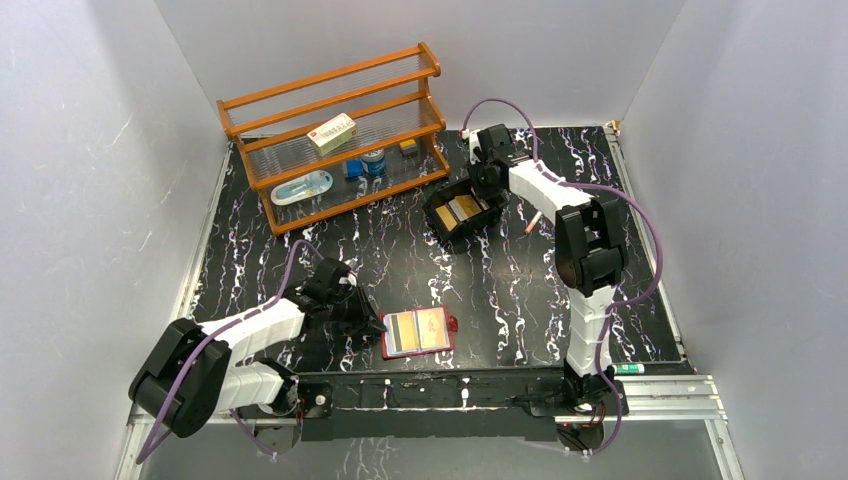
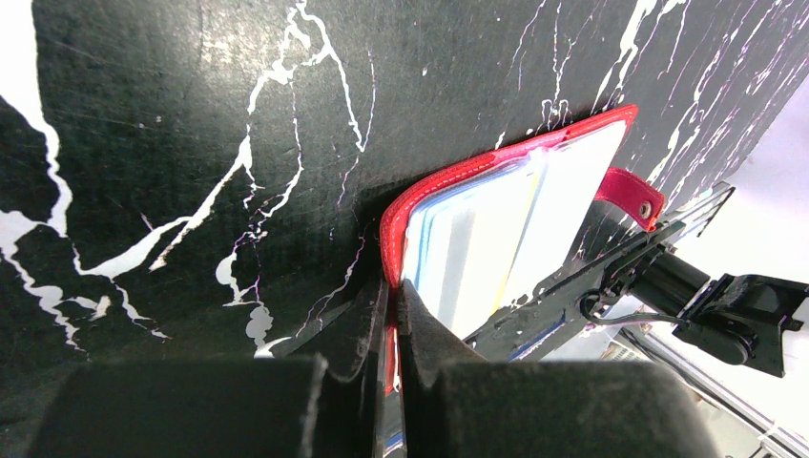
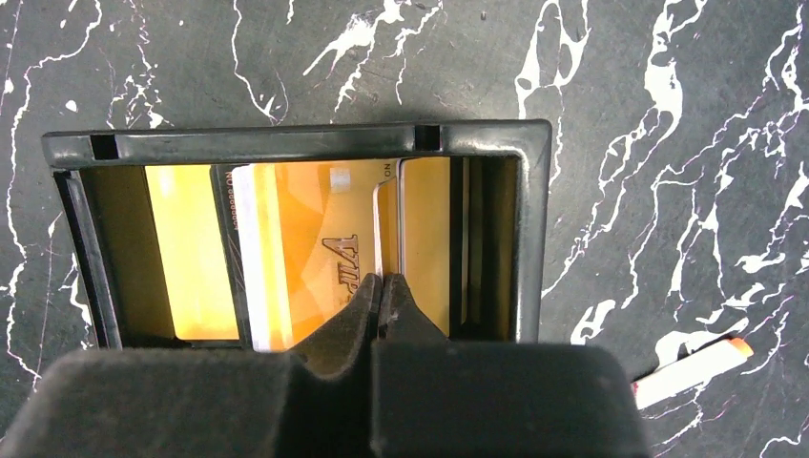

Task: Put the credit cards into the card holder
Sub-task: Pick up the credit card from the card box.

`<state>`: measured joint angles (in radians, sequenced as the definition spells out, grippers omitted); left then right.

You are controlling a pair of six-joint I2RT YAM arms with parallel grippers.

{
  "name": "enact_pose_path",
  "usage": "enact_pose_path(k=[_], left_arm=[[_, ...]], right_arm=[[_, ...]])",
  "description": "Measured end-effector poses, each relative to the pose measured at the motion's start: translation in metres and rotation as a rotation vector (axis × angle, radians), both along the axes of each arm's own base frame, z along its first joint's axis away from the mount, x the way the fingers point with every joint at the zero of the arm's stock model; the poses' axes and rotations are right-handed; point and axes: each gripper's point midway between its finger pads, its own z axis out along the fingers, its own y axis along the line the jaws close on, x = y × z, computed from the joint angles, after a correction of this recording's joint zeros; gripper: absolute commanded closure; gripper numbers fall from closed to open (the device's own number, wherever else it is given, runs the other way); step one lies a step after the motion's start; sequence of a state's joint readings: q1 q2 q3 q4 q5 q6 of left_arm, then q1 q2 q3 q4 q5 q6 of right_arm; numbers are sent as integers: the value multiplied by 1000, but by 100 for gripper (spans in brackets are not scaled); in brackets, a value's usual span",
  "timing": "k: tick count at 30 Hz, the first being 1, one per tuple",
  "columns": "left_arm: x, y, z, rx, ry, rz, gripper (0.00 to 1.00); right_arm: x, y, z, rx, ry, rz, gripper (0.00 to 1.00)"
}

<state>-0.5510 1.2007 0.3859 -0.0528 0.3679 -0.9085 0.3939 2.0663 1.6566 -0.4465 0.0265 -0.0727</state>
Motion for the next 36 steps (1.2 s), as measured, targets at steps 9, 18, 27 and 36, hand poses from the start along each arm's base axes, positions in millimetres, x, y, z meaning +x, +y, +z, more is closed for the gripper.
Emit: enact_pose_path(k=[9, 18, 27, 36], left_arm=[[0, 0, 0, 0, 0, 0, 100], [0, 0, 0, 0, 0, 0, 100], [0, 0, 0, -1, 1, -1, 100], [0, 0, 0, -1, 1, -1, 100]], right_arm=[[1, -2, 0, 16, 7, -18, 100], [-1, -8, 7, 17, 16, -45, 100], [-1, -12, 21, 50, 20, -99, 100], [-9, -11, 61, 98, -14, -116, 100]])
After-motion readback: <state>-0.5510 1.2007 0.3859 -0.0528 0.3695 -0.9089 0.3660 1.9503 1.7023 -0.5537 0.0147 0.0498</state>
